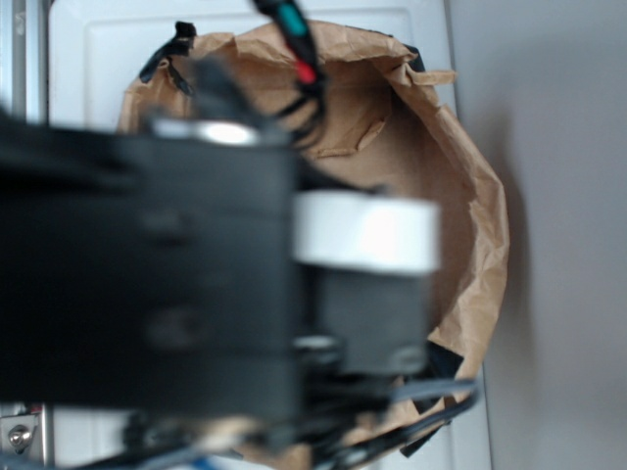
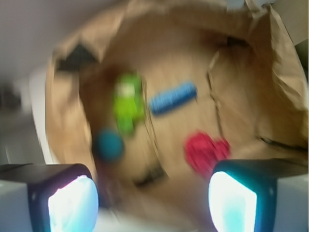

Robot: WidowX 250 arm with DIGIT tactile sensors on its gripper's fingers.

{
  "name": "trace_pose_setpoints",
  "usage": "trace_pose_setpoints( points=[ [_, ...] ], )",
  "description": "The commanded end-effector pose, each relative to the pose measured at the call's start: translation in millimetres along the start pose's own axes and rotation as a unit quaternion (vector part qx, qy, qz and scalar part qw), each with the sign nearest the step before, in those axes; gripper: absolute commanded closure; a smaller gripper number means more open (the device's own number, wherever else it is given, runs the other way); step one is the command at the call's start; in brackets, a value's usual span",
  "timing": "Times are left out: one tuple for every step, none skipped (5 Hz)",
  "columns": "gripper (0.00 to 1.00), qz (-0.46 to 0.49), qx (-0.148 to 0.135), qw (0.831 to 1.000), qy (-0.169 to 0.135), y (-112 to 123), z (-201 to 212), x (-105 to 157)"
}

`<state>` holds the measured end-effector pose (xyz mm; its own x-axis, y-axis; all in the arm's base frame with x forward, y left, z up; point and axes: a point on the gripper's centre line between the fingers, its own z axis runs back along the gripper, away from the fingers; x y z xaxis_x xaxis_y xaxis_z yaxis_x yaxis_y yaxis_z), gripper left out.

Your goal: Grab the blue sponge.

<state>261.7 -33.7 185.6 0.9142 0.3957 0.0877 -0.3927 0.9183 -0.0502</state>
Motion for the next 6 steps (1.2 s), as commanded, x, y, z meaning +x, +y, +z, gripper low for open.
trace_pose_setpoints(
  points=[
    [0.00, 0.128, 0.004, 0.991, -0.047, 11, -6, 37],
    [0.00, 0.128, 0.004, 0.991, -0.047, 11, -6, 37],
    [0.00, 0.128, 0.004, 0.991, -0.047, 11, -6, 37],
    [0.00, 0.211, -0.028, 0.976, -0.048, 26, -32, 30],
    [0.00, 0.279, -0.033, 0.958, -0.064, 35, -60, 15],
    [0.00, 0.312, -0.023, 0.947, -0.078, 38, -87, 14]
  ],
)
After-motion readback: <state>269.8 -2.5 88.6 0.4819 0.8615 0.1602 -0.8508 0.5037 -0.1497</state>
